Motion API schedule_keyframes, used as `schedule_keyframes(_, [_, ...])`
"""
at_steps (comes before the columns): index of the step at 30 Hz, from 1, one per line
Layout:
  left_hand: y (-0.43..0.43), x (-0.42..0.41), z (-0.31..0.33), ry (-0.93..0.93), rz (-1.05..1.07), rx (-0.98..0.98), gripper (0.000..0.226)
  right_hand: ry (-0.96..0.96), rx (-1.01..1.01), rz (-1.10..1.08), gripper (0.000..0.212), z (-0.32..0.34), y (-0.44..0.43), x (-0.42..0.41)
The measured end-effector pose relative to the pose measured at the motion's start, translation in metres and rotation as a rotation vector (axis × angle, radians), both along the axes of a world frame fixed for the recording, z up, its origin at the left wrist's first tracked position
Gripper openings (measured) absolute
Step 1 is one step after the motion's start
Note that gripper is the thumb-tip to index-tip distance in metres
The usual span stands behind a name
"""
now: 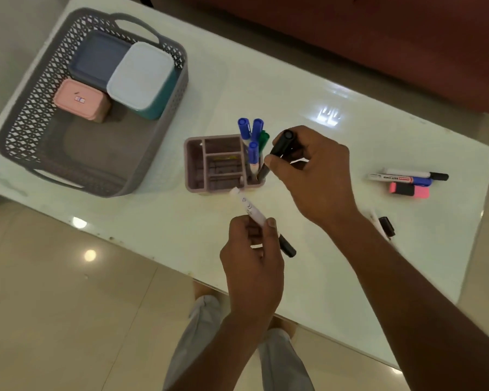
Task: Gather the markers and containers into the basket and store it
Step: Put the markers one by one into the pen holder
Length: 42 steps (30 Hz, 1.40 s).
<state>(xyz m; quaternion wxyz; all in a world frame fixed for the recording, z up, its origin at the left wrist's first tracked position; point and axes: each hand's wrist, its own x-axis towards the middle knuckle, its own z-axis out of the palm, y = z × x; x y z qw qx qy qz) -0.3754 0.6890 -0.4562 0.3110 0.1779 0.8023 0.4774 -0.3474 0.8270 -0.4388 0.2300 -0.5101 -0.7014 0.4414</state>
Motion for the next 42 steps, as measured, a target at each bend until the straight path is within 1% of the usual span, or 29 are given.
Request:
schedule_keyframes(4, [0.004,-0.02,0.0,-0.006,-0.002,0.005,0.006,-0.072,0.015,0.029,0.015,-0.02,-0.014,-0.013])
schedule_keyframes(7, [0.006,-0.033,0.0,0.002,-0.001,-0.001,0.009,-0.113,-0.028,0.026,0.029,-0.034,-0.026,-0.01])
schedule_keyframes(9, [0.008,-0.04,-0.001,-0.006,0.001,-0.005,0.01,-0.131,-0.014,-0.029,0.035,-0.037,-0.032,-0.003])
schedule_keyframes(11, [0.011,-0.047,-0.002,-0.033,0.009,-0.011,0.008,-0.138,0.001,-0.129,0.038,-0.035,-0.04,0.004])
schedule_keyframes(13, [0.014,-0.052,-0.001,-0.116,0.04,-0.016,0.009,-0.121,0.024,-0.187,0.033,-0.031,-0.051,0.01])
schedule_keyframes(14, [0.016,-0.054,0.0,-0.18,0.074,-0.021,0.012,-0.121,0.042,-0.175,0.031,-0.029,-0.057,0.013])
schedule_keyframes(16, [0.019,-0.06,0.005,-0.352,0.174,-0.029,0.015,-0.12,0.062,-0.064,0.03,-0.027,-0.069,0.018])
schedule_keyframes(18, [0.021,-0.068,0.009,-0.55,0.265,0.0,0.016,-0.087,0.077,0.112,0.039,-0.024,-0.079,0.019])
schedule_keyframes(20, [0.024,-0.08,0.013,-0.678,0.302,0.049,0.017,-0.025,0.106,0.234,0.046,-0.02,-0.082,0.015])
schedule_keyframes(22, [0.027,-0.092,0.018,-0.73,0.305,0.116,0.016,0.031,0.165,0.265,0.044,-0.012,-0.078,0.003])
schedule_keyframes(24, [0.031,-0.103,0.024,-0.767,0.294,0.187,0.016,0.076,0.244,0.261,0.032,-0.002,-0.067,-0.015])
schedule_keyframes(26, [0.036,-0.118,0.027,-0.789,0.268,0.214,0.018,0.078,0.289,0.231,0.02,0.007,-0.053,-0.037])
schedule_keyframes(28, [0.042,-0.136,0.027,-0.734,0.247,0.139,0.022,0.027,0.268,0.171,0.018,0.013,-0.038,-0.059])
schedule_keyframes(30, [0.044,-0.154,0.018,-0.573,0.247,0.0,0.021,-0.062,0.266,0.162,0.02,0.016,-0.022,-0.081])
schedule_keyframes(32, [0.044,-0.17,0.005,-0.311,0.197,-0.081,0.016,-0.171,0.259,0.211,0.02,0.014,-0.009,-0.101])
schedule_keyframes(34, [0.043,-0.181,-0.01,-0.017,0.039,-0.148,0.01,-0.287,0.233,0.273,0.018,0.006,0.0,-0.118])
schedule_keyframes(35, [0.043,-0.186,-0.016,0.092,-0.054,-0.189,0.016,-0.331,0.224,0.306,0.018,0.0,0.003,-0.125])
schedule_keyframes(36, [0.044,-0.191,-0.023,0.176,-0.138,-0.215,0.027,-0.367,0.211,0.339,0.017,-0.007,0.004,-0.131])
schedule_keyframes(37, [0.045,-0.195,-0.03,0.221,-0.207,-0.218,0.037,-0.4,0.192,0.37,0.016,-0.013,0.003,-0.135])
schedule_keyframes(39, [0.048,-0.199,-0.038,0.234,-0.306,-0.182,0.049,-0.464,0.144,0.424,0.016,-0.022,0.001,-0.14])
schedule_keyframes(41, [0.05,-0.201,-0.042,0.208,-0.366,-0.143,0.05,-0.507,0.118,0.449,0.019,-0.028,-0.002,-0.143])
schedule_keyframes(42, [0.05,-0.201,-0.044,0.2,-0.379,-0.136,0.049,-0.505,0.104,0.435,0.025,-0.03,-0.003,-0.143])
